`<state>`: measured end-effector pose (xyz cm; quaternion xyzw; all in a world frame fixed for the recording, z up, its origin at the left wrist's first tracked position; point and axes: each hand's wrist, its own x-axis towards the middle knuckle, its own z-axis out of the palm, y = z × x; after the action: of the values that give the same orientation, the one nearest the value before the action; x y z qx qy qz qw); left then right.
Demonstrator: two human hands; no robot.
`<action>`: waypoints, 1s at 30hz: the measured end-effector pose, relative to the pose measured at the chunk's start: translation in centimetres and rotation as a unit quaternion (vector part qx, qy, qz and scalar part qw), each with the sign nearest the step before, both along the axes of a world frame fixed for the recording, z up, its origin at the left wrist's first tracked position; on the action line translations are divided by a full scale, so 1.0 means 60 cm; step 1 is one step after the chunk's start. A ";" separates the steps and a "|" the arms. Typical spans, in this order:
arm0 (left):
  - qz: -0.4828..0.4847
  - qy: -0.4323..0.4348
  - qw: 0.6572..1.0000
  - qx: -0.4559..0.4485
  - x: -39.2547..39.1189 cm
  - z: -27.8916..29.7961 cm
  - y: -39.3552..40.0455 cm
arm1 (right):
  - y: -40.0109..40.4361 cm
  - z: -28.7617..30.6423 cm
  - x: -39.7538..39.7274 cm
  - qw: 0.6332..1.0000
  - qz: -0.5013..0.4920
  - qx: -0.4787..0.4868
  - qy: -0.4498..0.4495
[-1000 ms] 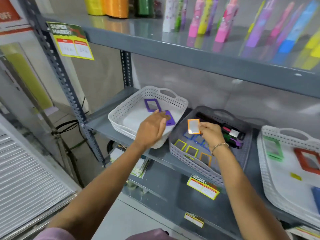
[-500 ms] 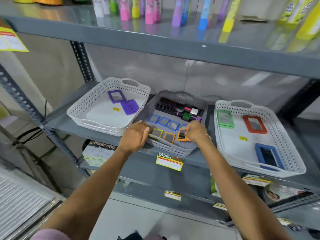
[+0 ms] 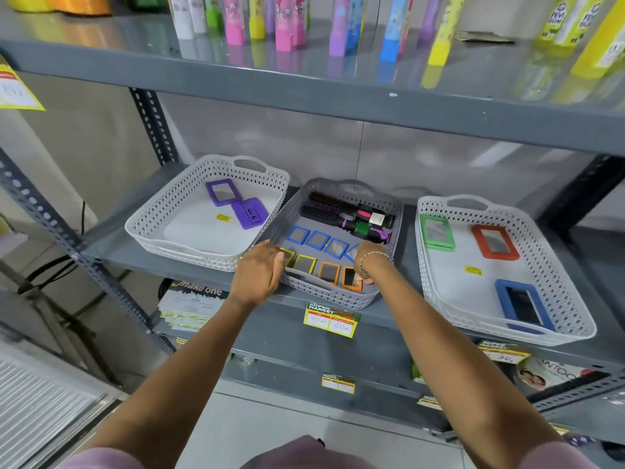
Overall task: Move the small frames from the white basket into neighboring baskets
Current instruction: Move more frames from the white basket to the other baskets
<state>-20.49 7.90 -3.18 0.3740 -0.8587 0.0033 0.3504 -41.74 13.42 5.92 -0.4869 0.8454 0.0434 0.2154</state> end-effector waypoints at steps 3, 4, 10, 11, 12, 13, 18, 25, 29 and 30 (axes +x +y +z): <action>0.004 0.006 1.000 -0.007 -0.002 0.000 0.000 | -0.003 -0.004 -0.003 1.000 -0.004 0.009 0.004; 0.004 0.007 1.000 -0.010 -0.002 0.000 0.000 | -0.003 -0.004 -0.003 1.000 -0.005 0.015 -0.003; -0.007 0.011 1.000 -0.020 -0.002 0.002 0.000 | -0.009 -0.010 -0.008 1.000 0.002 0.016 -0.022; -0.008 0.010 1.000 -0.016 -0.001 0.002 0.000 | -0.011 -0.008 -0.010 1.000 0.006 0.010 -0.016; -0.012 0.008 1.000 -0.012 0.000 0.003 0.000 | -0.012 -0.003 -0.012 1.000 0.008 0.002 -0.008; -0.016 0.007 1.000 -0.008 0.000 0.005 0.001 | -0.017 0.002 -0.014 1.000 0.017 -0.013 0.003; -0.013 0.008 1.000 -0.003 0.007 0.028 -0.004 | -0.057 0.037 0.013 0.992 0.068 -0.107 -0.014; 0.072 0.030 0.997 0.003 0.135 0.061 -0.057 | -0.126 0.041 0.136 0.953 0.136 -0.241 -0.126; 0.145 0.021 0.989 0.025 0.233 0.064 -0.099 | -0.180 0.042 0.207 0.941 0.158 -0.275 -0.121; 0.157 0.019 0.987 0.025 0.253 0.062 -0.108 | -0.196 0.043 0.221 0.941 0.156 -0.275 -0.118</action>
<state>-5.32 1.44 0.52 0.5131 -0.7821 0.0298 0.3524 -28.48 1.68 8.50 -0.6549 0.7059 -0.2159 0.1617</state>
